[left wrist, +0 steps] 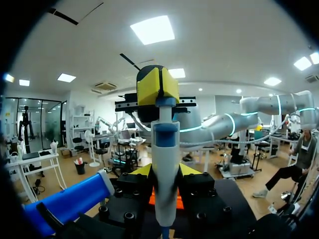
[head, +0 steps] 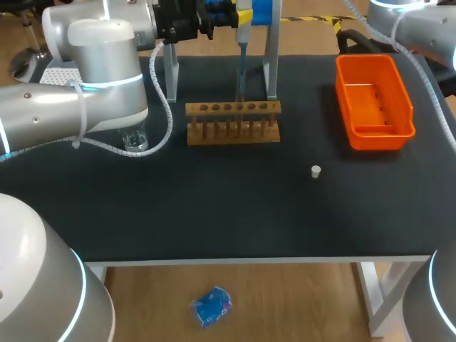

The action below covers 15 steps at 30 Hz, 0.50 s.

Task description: Invert the test tube, pick up the pipette, mount the tip to pipette, aspirate from beaker and dispense into the tube, eject the tip, return the pipette, and cap with the stopper.

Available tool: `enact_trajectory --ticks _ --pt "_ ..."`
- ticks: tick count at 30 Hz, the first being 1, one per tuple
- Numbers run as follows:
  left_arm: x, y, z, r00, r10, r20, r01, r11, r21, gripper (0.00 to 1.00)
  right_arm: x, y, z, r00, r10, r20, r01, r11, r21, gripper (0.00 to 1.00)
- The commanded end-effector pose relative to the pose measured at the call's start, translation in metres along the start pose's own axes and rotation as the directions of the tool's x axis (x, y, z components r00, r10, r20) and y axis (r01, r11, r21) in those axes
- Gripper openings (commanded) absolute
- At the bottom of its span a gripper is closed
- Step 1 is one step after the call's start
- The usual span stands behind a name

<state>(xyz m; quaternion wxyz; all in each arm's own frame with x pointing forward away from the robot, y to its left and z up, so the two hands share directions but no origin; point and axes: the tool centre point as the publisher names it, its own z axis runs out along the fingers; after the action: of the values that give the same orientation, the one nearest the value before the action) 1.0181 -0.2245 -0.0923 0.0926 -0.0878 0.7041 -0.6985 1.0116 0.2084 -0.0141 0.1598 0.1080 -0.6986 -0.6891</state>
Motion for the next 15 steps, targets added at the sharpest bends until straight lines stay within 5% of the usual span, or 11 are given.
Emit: enact_trajectory --ticks 1,15 --pt "0.000 -0.003 0.001 1.000 0.002 0.004 -0.002 1.000 0.004 0.00 -0.002 -0.007 0.000 1.000 0.007 -0.007 -0.007 1.000 -0.004 0.00" --pt "0.000 -0.003 0.001 1.000 0.002 0.004 -0.002 1.000 0.004 0.00 -0.002 -0.018 -0.001 0.999 0.036 -0.007 -0.036 0.999 -0.013 0.00"
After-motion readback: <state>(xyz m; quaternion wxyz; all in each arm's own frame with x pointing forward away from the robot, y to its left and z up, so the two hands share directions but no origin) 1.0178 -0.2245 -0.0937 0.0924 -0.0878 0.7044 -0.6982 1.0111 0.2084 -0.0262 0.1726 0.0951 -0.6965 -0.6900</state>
